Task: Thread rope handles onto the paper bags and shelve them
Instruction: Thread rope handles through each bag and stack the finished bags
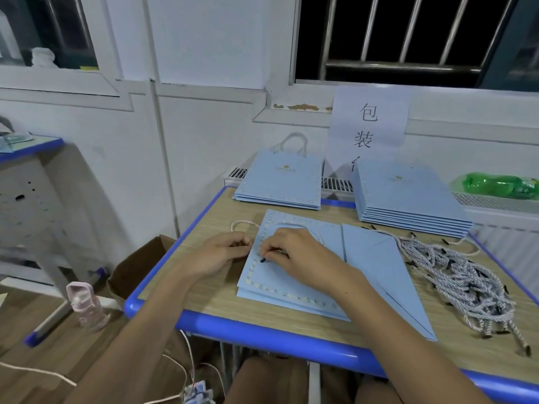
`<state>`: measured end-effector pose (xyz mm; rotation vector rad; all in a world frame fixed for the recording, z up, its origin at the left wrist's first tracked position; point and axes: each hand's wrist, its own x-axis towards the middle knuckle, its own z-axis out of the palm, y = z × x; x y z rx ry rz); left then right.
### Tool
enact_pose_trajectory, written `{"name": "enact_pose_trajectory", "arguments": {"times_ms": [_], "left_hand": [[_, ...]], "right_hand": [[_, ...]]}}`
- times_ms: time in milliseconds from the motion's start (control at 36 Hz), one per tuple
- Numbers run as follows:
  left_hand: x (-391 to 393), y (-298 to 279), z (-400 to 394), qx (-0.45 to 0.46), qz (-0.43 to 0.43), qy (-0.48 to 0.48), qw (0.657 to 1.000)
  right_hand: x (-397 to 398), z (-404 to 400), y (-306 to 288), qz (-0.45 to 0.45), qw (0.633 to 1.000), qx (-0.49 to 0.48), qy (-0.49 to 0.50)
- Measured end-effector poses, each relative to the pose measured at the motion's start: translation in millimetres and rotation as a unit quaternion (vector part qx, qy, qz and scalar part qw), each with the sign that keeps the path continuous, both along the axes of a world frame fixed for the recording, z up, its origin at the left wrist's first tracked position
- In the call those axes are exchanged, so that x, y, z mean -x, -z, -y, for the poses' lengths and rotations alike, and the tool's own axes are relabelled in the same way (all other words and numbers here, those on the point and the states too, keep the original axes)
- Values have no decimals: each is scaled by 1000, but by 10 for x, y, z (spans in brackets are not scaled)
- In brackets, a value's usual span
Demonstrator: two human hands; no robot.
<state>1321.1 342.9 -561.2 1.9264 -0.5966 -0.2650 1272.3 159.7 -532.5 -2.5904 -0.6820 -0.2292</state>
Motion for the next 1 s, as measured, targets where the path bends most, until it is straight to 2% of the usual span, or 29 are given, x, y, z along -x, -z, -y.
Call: {"name": "enact_pose_trajectory", "arguments": {"times_ms": [83,167,250,333,444,556,778,861,1000], "left_hand": [[11,-17,-27,-8,12,11,1000],[35,-47,-45,-5,24,26,999],[69,-68,-45,37,8,39,999],[72,-61,-28,50,-10,52,997],[80,-56,-31,79,-65,77,992],[76,-23,-2,57,-58,76,994],[39,-52,51,124,-74,17,989],[29,-35,68,112,-70,6,991],[25,16,89,118,-48,-38,991]], "right_hand": [[32,-27,-9,13,999,30,-8],[37,-49,42,14,1000,-6,-12],[4,-38,134,-48,987,-151,2],[-28,-5,208,-124,947,-295,19],[-53,-5,229,-145,922,-358,19],[-60,-21,266,-144,928,-344,11],[-25,-55,278,-81,948,-306,11],[-6,-51,315,-61,966,-251,11],[-20,-62,351,-60,966,-253,9]]}}
